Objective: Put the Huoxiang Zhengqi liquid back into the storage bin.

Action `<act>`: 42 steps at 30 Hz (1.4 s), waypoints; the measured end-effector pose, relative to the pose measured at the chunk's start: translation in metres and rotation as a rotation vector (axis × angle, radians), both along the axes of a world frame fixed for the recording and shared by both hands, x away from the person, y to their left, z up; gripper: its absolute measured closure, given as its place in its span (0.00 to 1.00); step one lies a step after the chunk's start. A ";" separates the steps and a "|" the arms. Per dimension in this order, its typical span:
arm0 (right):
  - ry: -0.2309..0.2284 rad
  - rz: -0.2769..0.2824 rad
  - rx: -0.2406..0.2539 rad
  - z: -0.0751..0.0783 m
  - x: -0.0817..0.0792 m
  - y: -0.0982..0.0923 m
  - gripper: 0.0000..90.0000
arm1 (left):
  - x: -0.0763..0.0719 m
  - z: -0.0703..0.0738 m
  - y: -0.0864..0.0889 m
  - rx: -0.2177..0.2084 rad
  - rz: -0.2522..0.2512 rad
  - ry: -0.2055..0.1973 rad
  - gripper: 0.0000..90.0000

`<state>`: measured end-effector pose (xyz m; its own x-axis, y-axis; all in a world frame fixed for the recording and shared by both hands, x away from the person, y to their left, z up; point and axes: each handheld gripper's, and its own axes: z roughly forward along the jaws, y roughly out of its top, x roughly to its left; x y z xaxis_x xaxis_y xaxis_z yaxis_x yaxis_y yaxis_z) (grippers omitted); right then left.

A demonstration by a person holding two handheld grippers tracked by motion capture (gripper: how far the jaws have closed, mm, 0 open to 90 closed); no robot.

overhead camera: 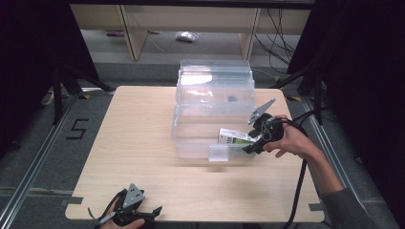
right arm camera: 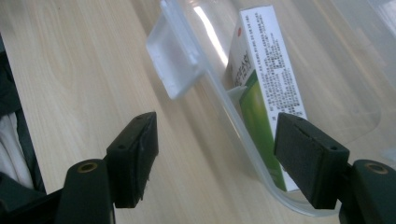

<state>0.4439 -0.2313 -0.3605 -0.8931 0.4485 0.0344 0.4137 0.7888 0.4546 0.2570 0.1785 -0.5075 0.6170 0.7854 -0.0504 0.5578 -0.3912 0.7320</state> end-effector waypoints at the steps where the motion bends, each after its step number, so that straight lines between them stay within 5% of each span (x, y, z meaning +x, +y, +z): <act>1: -0.004 -0.018 0.006 -0.001 -0.004 0.001 0.35 | 0.000 0.000 0.000 0.010 0.002 -0.001 0.17; 11: -0.061 -0.073 0.101 -0.005 -0.018 0.009 0.30 | 0.000 -0.001 0.000 0.000 0.000 0.002 0.17; 35: -0.089 -0.082 0.191 -0.019 -0.050 0.022 0.23 | 0.000 0.000 0.000 -0.005 -0.004 -0.005 0.17; 40: -0.064 -0.104 0.201 -0.021 -0.058 0.022 0.23 | -0.001 0.000 0.000 -0.006 -0.004 -0.005 0.17; 42: -0.089 -0.110 0.217 -0.024 -0.061 0.024 0.22 | -0.001 0.000 0.000 -0.006 -0.005 -0.005 0.17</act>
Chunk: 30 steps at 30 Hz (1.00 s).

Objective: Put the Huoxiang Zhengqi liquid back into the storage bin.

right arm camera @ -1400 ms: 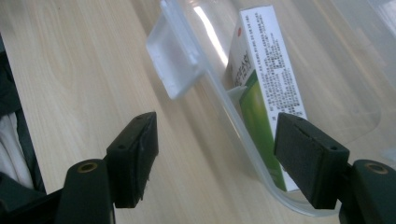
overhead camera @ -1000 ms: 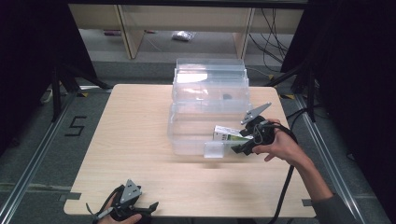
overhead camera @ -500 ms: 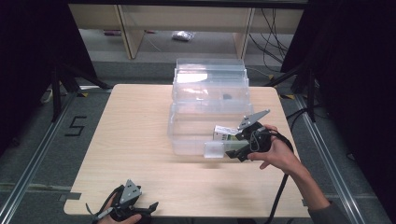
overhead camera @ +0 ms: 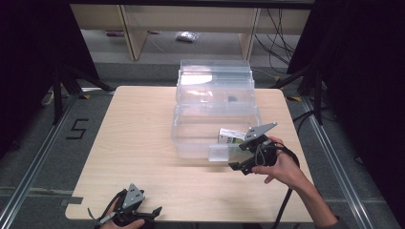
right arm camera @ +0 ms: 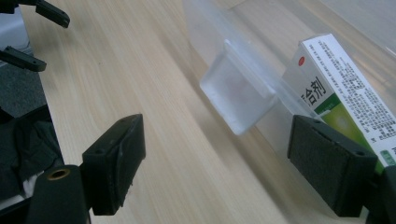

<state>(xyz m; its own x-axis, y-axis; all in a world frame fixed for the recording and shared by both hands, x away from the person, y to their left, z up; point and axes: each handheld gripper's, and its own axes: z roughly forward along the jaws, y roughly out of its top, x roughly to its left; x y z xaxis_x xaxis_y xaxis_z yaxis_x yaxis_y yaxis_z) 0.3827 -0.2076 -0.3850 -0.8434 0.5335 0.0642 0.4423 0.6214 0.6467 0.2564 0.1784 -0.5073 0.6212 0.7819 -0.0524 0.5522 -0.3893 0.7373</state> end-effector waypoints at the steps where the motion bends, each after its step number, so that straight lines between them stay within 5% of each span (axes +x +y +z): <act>1: 0.007 -0.005 0.002 0.000 -0.001 0.000 0.22 | 0.000 0.000 0.000 -0.005 0.004 0.002 0.17; 11: -0.010 0.030 0.029 -0.009 -0.012 0.004 0.22 | 0.000 0.000 0.000 -0.006 0.005 -0.001 0.17; 18: -0.011 0.001 0.052 -0.017 -0.018 0.006 0.21 | 0.000 0.000 0.000 -0.006 0.003 0.001 0.17; 30: -0.031 0.009 0.030 -0.031 -0.033 0.008 0.21 | 0.000 0.000 0.000 -0.002 0.005 0.001 0.17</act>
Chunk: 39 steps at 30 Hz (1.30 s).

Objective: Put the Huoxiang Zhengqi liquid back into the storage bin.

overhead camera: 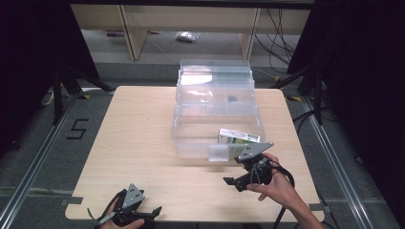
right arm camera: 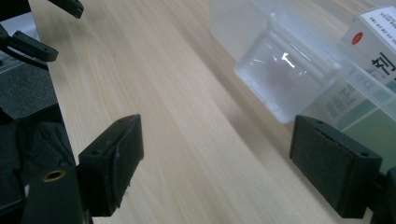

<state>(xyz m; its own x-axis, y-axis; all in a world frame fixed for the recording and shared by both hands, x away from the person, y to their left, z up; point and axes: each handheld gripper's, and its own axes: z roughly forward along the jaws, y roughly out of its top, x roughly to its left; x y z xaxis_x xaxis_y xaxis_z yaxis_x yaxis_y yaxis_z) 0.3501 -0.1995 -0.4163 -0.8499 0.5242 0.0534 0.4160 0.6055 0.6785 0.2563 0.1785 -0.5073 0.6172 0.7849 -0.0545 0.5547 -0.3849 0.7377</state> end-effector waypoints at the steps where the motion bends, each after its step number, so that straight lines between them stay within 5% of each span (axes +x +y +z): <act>1: -0.002 -0.014 0.011 -0.002 -0.001 0.001 0.21 | 0.000 0.000 0.000 -0.008 0.001 -0.005 0.17; 18: -0.024 0.027 -0.027 -0.032 -0.026 0.009 0.21 | -0.001 0.001 0.000 0.005 -0.008 -0.001 0.17; 29: 0.022 0.012 -0.041 -0.045 -0.035 0.010 0.21 | -0.001 0.001 0.000 0.018 -0.010 -0.008 0.17; 39: 0.013 -0.004 -0.034 -0.053 -0.039 0.003 0.21 | -0.001 0.001 0.000 0.020 -0.009 -0.005 0.17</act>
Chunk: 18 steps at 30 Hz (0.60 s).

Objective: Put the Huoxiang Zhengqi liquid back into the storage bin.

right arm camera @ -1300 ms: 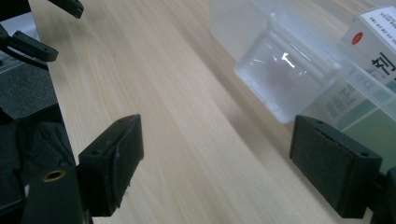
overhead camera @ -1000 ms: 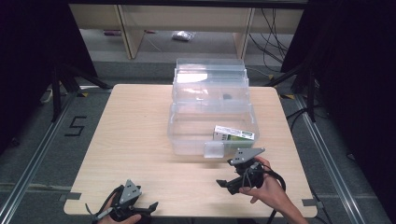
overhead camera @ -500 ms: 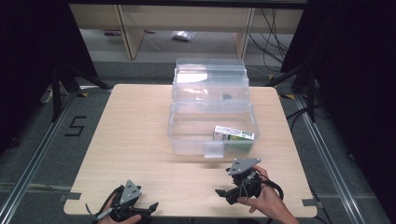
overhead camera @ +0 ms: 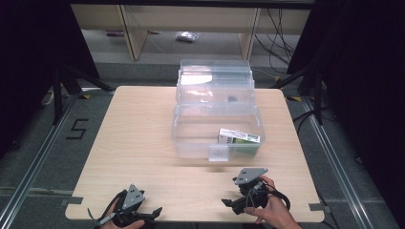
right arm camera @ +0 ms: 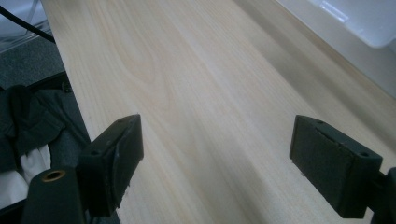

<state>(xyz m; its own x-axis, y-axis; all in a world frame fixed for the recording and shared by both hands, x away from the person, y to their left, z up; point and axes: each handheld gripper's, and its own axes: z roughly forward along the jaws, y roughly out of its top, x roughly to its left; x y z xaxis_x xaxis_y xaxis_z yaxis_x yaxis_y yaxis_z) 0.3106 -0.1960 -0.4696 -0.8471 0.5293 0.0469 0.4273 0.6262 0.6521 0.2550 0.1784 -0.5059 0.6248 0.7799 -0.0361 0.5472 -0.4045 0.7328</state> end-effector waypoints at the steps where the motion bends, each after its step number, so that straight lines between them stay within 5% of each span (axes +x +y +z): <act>1: 0.004 -0.003 0.013 -0.003 -0.002 0.000 0.21 | 0.000 0.001 0.000 0.002 0.002 0.003 0.17; 13: 0.048 -0.011 -0.011 -0.015 -0.014 -0.005 0.19 | 0.000 0.000 0.000 -0.003 -0.002 -0.003 0.17; 14: 0.019 0.007 0.003 -0.017 -0.012 -0.005 0.19 | 0.000 -0.001 -0.001 -0.004 -0.002 -0.003 0.17; 17: 0.053 -0.015 0.013 -0.019 -0.017 -0.005 0.19 | -0.001 0.000 -0.001 -0.011 -0.004 -0.001 0.17; 18: 0.038 0.024 0.002 -0.020 -0.015 -0.006 0.19 | 0.000 -0.001 -0.001 -0.010 -0.002 -0.002 0.17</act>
<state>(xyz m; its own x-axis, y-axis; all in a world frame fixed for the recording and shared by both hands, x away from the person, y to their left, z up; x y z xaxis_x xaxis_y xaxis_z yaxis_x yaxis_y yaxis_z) 0.2954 -0.2016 -0.4894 -0.8569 0.5091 0.0803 0.4370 0.6351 0.6370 0.2547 0.1774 -0.5065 0.6265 0.7782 -0.0424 0.5451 -0.3986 0.7375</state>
